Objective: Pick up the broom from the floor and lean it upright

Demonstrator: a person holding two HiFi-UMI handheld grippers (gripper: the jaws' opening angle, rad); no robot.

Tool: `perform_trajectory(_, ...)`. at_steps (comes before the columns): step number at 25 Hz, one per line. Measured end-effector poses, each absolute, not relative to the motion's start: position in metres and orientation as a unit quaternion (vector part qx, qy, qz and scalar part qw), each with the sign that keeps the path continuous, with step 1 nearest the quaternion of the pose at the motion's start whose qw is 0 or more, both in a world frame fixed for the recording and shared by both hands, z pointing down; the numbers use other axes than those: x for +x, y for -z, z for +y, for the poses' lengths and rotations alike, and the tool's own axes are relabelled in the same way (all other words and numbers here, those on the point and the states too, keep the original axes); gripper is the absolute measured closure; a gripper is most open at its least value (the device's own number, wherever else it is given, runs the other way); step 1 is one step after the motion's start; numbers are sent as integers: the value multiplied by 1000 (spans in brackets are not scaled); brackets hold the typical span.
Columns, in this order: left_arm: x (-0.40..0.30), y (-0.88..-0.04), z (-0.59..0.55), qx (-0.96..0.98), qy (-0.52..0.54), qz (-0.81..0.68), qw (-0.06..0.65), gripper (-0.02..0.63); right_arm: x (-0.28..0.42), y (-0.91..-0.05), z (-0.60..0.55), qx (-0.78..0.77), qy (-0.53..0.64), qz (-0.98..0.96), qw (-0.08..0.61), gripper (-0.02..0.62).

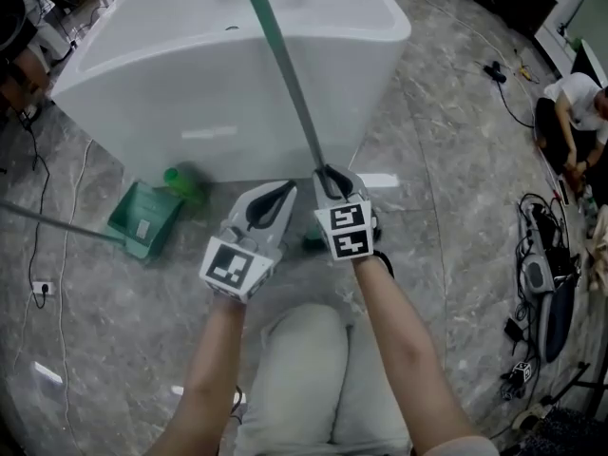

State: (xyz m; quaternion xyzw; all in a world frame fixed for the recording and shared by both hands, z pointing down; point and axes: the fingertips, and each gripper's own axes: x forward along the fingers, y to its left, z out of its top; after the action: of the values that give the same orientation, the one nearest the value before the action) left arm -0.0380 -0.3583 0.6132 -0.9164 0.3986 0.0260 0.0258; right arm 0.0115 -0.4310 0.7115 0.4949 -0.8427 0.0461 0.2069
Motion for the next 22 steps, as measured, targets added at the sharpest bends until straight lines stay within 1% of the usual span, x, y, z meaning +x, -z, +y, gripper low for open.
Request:
perform_trajectory(4, -55, -620, -362, -910, -29, 413, 17, 606, -3, -713, -448, 515, -46, -827, 220, 519)
perform_trajectory(14, -67, -626, -364, -908, -39, 416, 16, 606, -22, -719, -463, 522, -48, -815, 249, 518)
perform_trajectory(19, -71, -626, -366, -904, -34, 426, 11, 606, -25, -715, -466, 522, -35, -818, 239, 518)
perform_trajectory(22, -71, -630, -369, -902, -26, 430, 12, 606, -28, -711, -467, 509, -24, -829, 232, 468)
